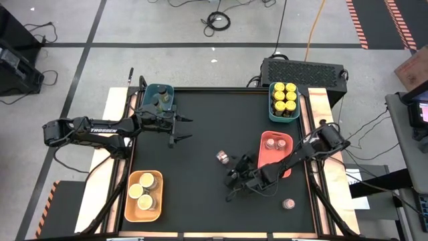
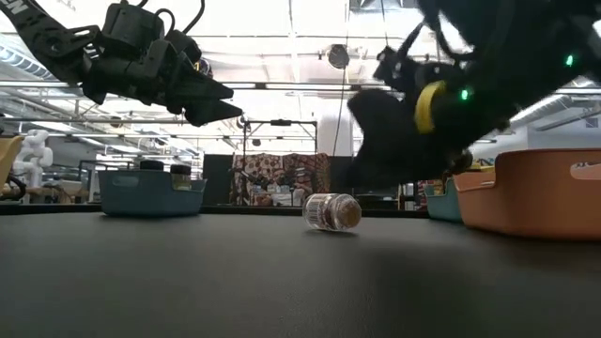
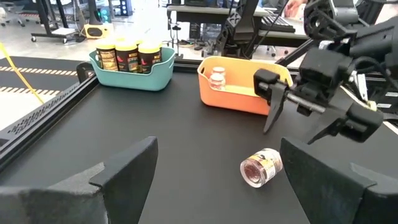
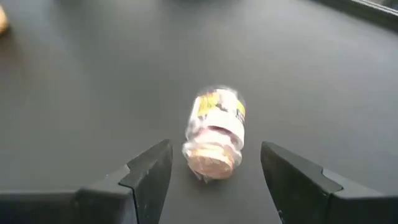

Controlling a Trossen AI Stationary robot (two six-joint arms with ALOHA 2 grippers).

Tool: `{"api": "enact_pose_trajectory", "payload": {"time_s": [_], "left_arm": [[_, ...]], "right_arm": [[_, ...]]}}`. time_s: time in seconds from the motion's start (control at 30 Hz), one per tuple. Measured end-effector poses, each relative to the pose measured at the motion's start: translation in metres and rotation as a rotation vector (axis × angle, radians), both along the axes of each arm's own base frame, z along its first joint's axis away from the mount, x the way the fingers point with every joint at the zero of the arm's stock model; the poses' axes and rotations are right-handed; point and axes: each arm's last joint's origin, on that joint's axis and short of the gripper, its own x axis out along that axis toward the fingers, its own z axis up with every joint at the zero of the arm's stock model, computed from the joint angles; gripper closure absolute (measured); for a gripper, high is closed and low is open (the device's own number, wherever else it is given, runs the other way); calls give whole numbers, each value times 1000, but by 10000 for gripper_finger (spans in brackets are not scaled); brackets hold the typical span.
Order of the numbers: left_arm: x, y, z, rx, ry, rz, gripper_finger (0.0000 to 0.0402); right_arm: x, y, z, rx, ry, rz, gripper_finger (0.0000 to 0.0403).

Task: Sort spices by type
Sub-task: Adjust the brown spice bottle into the orange bin

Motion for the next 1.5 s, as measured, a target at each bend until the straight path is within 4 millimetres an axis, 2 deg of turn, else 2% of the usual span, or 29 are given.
{"api": "enact_pose_trajectory", "payload": {"time_s": [0.23, 0.57, 0.9, 1.13, 1.27, 1.5], "left_arm": [[0, 0, 0, 0, 1, 3, 61], [0, 0, 0, 0, 2, 4, 61], [0, 0, 0, 0, 4, 5, 61], [0, 0, -1, -1, 7, 5, 61], [0, 0, -1, -1, 7, 5, 61], [0, 0, -1, -1, 8, 5, 61]], "right_arm": [[5, -5, -19, -8, 34, -11, 165], [9, -11, -21, 3, 16, -31, 165], [21, -19, -45, 17, 10, -27, 165], [22, -19, -45, 51, 5, -20, 166], [21, -18, -43, 57, 7, -12, 182], [29, -14, -31, 31, 37, 44, 247]]}}
